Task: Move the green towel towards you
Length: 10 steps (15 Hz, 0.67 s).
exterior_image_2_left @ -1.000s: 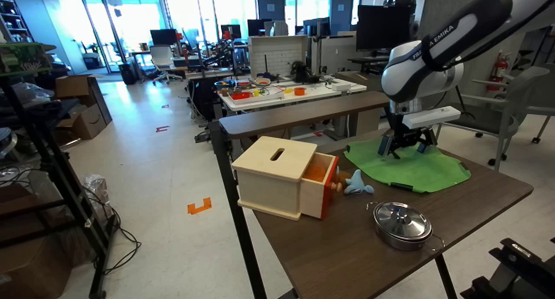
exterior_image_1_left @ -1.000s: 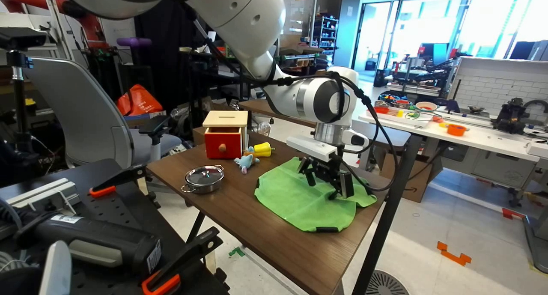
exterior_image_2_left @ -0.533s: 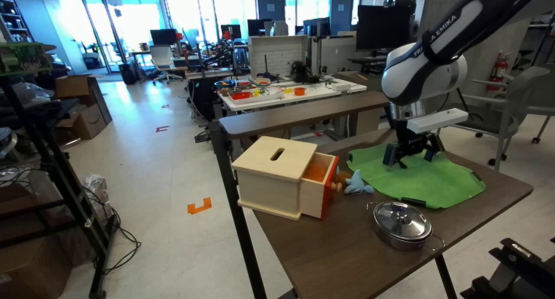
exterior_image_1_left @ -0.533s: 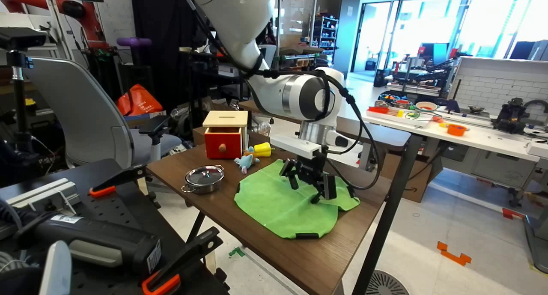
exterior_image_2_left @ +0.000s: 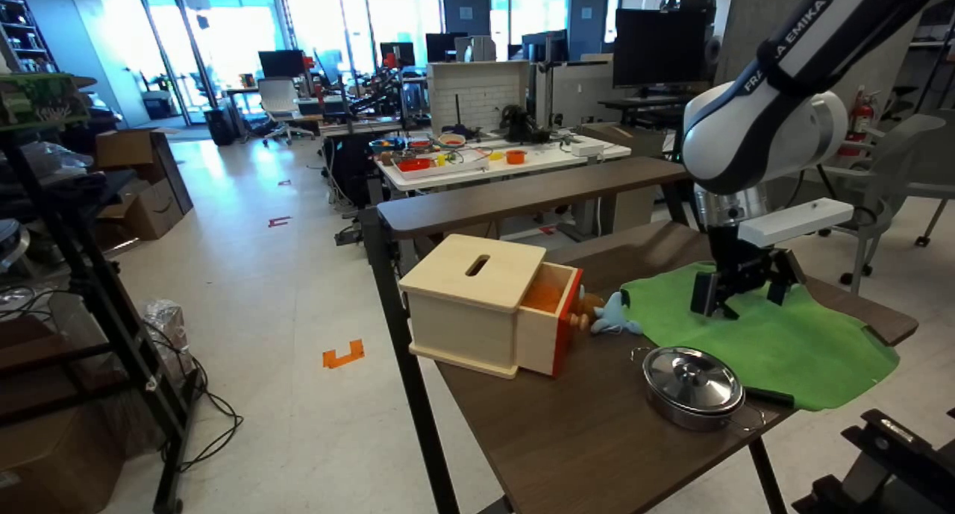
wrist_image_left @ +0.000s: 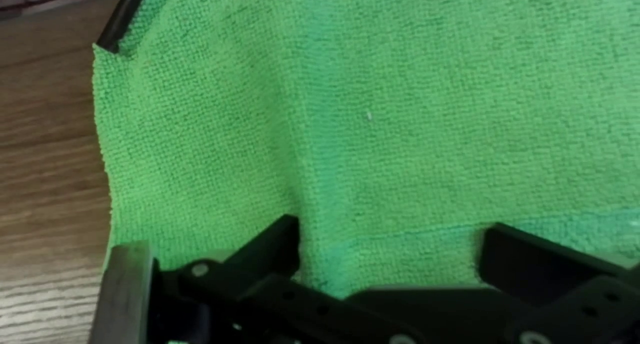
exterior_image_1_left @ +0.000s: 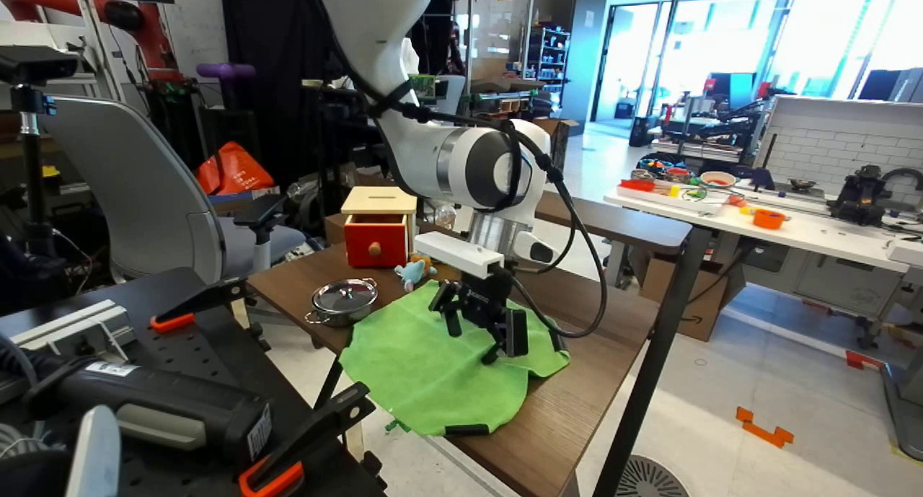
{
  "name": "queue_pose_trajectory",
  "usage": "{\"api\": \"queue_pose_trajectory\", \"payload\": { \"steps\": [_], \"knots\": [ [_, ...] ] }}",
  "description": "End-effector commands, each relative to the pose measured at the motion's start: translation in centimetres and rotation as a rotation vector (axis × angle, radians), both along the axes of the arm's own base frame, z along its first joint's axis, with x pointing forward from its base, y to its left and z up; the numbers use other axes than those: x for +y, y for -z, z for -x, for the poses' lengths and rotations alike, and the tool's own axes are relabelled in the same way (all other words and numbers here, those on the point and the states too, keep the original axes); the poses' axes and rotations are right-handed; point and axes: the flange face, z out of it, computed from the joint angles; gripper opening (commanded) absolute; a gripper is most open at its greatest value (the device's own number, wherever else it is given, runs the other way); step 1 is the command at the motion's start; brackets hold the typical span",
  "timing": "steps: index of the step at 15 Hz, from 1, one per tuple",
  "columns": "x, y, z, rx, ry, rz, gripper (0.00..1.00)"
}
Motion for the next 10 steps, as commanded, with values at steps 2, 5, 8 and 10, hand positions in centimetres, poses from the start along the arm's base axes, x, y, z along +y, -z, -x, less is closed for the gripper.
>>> {"api": "queue_pose_trajectory", "payload": {
  "steps": [2,5,8,10],
  "knots": [
    [0.2,-1.4,1.7,-0.056,-0.024,0.002,1.00],
    [0.5,-4.3,1.7,-0.105,-0.036,-0.005,1.00],
    [1.5,-9.4,2.1,-0.192,-0.054,-0.011,1.00],
    [2.1,-12.9,2.5,-0.245,-0.061,-0.024,1.00]
  ]
}}
